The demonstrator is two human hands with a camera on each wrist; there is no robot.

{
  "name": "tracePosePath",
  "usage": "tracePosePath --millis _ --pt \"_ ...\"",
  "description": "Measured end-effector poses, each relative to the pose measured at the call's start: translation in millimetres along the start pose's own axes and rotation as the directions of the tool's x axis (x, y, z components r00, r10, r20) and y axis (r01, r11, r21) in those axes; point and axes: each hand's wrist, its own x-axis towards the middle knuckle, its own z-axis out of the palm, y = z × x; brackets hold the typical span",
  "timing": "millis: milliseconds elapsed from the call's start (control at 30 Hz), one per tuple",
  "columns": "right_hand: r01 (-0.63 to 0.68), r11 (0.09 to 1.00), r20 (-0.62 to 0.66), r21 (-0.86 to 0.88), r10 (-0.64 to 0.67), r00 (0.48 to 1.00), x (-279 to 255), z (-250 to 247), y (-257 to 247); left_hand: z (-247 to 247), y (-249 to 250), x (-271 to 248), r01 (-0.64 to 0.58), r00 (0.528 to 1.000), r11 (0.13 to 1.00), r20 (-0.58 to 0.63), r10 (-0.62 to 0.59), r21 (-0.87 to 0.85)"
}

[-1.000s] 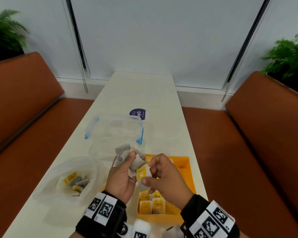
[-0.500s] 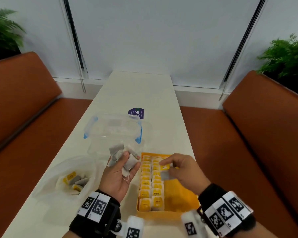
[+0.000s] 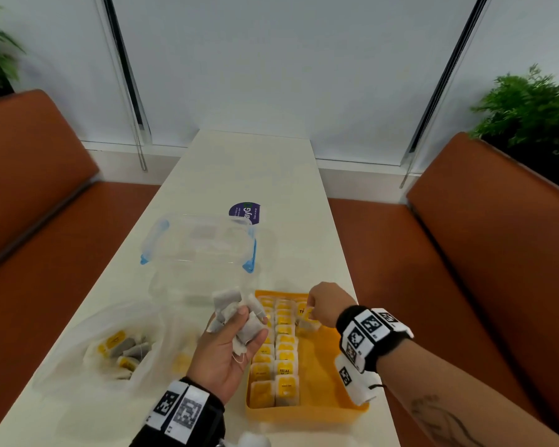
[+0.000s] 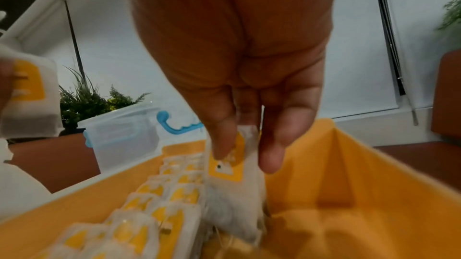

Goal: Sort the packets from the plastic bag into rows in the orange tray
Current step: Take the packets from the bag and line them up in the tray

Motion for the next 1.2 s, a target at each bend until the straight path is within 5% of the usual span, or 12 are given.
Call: tracePosePath --millis 200,633,767,867,1000,1067,1200 --pt "0.021 0.990 0.123 -0.141 -0.003 0.992 21 7 -12 -2 -4 1 0.033 0.999 0.999 -0.028 -0.033 -0.021" --pt "0.078 0.958 -0.032 -0.274 -0.090 0.995 13 4 -26 -1 -10 -2 0.081 0.994 0.997 -0.073 -0.081 -0.009" --pt "0.064 0.988 -0.131 -0.140 -0.082 0.988 7 -4 -22 2 -9 -2 0.106 0.993 0.994 -0.054 -0.106 -0.008" --pt "0.055 0.978 -0.232 0.201 -0.007 0.973 1 -14 -16 3 -6 -1 0.111 0.992 0.994 -0.050 -0.112 -0.021" --pt "0.252 0.704 -0.250 0.664 -0.108 0.962 -35 -27 -22 3 -6 3 0.117 0.992 0.992 -0.046 -0.120 -0.055" --pt "0.335 0.678 -0.216 0.654 -0.257 0.942 -57 -24 -34 5 -8 5 0.125 0.991 0.990 -0.048 -0.129 -0.068" --pt "0.411 0.796 -0.214 0.444 -0.351 0.911 -69 -1 -48 8 -14 9 0.142 0.990 0.986 -0.001 -0.142 -0.084"
